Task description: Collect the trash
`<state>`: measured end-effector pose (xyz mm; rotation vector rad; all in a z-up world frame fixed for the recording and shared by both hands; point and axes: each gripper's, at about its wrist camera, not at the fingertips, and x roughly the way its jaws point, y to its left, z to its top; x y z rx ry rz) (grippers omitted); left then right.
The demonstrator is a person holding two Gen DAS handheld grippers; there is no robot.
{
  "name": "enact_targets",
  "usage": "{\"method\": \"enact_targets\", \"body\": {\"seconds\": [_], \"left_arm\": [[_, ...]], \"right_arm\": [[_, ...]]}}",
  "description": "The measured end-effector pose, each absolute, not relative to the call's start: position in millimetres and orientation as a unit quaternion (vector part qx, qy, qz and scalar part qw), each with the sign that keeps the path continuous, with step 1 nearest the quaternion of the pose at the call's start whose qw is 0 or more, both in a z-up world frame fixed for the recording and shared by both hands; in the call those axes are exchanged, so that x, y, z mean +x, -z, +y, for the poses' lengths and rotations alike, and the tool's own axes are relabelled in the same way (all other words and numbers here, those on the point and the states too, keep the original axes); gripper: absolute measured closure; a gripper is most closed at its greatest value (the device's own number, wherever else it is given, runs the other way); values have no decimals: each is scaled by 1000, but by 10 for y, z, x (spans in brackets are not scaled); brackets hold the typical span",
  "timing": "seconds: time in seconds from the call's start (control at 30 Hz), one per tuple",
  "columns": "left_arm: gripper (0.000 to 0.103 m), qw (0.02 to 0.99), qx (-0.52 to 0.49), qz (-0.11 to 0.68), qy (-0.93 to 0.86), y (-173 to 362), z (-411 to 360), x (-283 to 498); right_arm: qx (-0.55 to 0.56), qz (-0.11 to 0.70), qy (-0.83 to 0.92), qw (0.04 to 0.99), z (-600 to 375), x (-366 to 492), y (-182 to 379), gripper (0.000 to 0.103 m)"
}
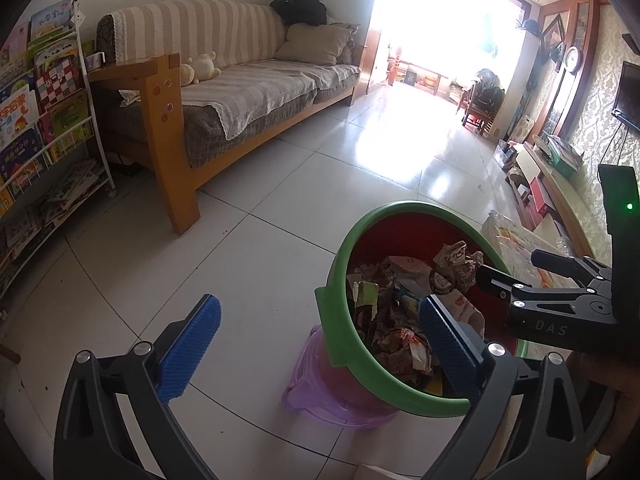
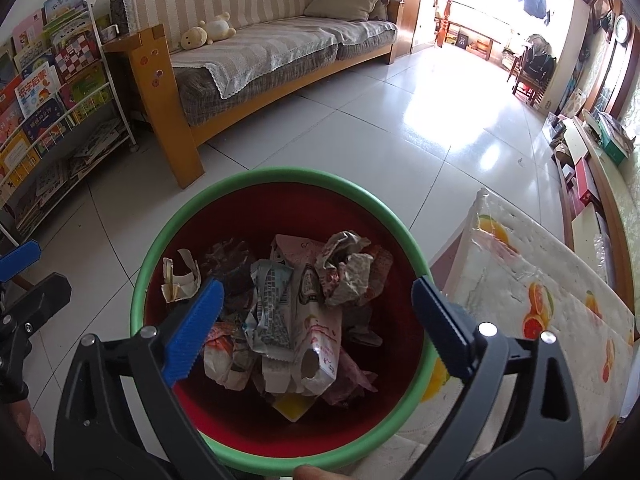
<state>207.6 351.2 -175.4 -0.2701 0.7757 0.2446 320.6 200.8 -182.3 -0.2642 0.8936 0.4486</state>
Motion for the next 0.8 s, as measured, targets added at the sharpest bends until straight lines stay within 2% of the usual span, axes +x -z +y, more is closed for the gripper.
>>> {"method": "enact_targets", "body": {"seconds": [0.13, 0.4, 0.8], "left_arm": [[8, 902, -126, 393, -128, 1755, 3460, 2076], [8, 901, -93, 406, -119, 1621, 3057, 2082], [8, 913, -23, 402, -56, 1363, 1751, 2075]], "right_arm": [[-121, 427, -211, 871, 1926, 3143, 1777, 5], [-108, 427, -204, 874, 1552, 2928, 1634, 5], [-76, 412, -136, 898, 419, 2465, 1326, 5]]}}
